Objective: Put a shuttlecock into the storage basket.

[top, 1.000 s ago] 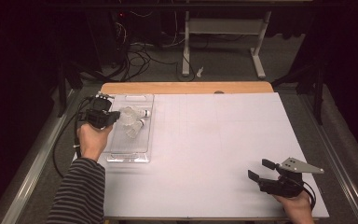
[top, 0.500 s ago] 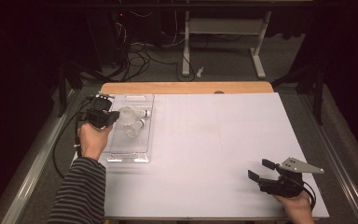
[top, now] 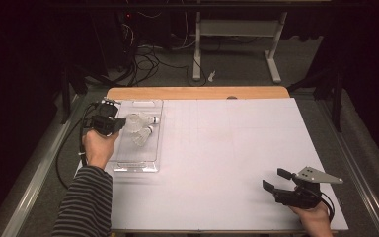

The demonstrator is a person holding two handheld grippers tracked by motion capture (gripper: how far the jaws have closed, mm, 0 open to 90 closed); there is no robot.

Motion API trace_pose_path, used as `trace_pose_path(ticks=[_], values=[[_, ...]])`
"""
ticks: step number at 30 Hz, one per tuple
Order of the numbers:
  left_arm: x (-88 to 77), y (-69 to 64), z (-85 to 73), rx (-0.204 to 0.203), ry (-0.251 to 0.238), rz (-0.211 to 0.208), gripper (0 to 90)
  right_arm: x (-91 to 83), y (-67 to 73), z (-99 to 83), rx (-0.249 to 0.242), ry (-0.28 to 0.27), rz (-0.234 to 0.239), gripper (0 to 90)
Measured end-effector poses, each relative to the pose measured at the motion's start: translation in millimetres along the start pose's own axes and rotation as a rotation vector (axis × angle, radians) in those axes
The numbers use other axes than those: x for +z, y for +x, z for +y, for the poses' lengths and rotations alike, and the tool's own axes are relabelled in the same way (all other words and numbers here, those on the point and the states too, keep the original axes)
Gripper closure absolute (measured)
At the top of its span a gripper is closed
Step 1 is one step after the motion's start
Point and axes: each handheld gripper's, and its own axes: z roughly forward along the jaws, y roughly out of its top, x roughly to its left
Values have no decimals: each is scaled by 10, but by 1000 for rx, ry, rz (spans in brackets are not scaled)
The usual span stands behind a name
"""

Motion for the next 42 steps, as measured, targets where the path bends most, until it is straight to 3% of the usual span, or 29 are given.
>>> trace_pose_path(ticks=[16,22,33,42], values=[[51,26,-33,1,17,10,886,0,0,0,0,1,1,245],[59,22,-41,1,26,6,844,0,0,0,0,0,1,245],[19,-39,-67,17,34,-18,668,-2,-2,0,0,-2,0,245],[-109,-97,-119,18,12,-58,542,-4,-1,0,1,-3,1,245]])
